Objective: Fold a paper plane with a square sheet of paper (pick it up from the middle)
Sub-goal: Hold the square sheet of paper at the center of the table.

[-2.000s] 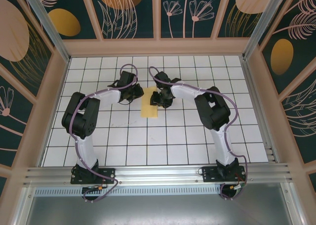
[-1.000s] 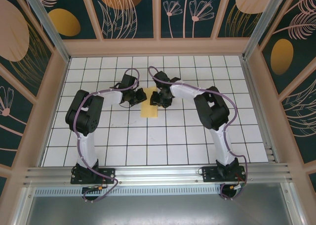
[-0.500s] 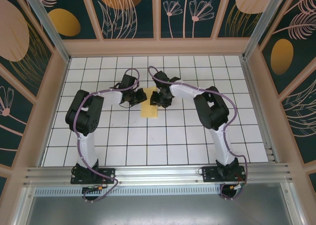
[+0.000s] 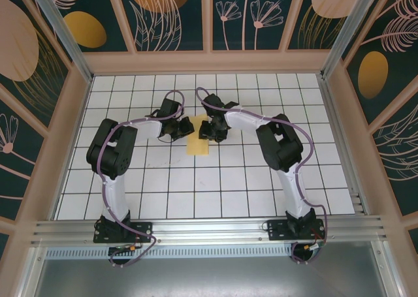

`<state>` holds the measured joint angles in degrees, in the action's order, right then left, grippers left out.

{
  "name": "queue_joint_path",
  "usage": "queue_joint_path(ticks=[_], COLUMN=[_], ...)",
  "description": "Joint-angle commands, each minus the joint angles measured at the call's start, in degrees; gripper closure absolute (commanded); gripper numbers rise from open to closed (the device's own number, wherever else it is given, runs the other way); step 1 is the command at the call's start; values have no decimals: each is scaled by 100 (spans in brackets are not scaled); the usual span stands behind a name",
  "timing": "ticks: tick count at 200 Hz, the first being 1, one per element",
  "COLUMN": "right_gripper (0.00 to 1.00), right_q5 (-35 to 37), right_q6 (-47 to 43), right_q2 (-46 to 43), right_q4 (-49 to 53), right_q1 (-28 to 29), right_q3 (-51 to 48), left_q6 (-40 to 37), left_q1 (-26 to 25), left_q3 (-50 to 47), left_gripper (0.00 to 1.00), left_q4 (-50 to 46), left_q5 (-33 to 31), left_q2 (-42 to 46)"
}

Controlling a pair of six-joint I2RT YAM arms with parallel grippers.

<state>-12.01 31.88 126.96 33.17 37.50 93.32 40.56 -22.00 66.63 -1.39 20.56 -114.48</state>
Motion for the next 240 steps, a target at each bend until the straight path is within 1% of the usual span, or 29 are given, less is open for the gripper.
queue_joint_path(ticks=[1, 45, 97, 160, 240], right_gripper=[58, 58, 58, 58, 57], right_q5=[662, 673, 690, 700, 717], right_q6=[-118, -164, -216, -296, -296], right_q2=[919, 926, 950, 978, 1041], right_q4=[-109, -119, -120, -110, -66], right_q1=[-63, -62, -59, -59, -61], right_q3=[-446, -464, -481, -464, -418], left_q6=[-133, -144, -44, 3, -162], left_q1=[32, 26, 35, 29, -7], left_q3=[-80, -88, -357, -238, -69], left_gripper=[89, 88, 88, 89, 90], left_q4=[104, 154, 539, 464, 159], left_q5=[-8, -1, -675, -50, 108], left_q2=[177, 254, 830, 368, 31])
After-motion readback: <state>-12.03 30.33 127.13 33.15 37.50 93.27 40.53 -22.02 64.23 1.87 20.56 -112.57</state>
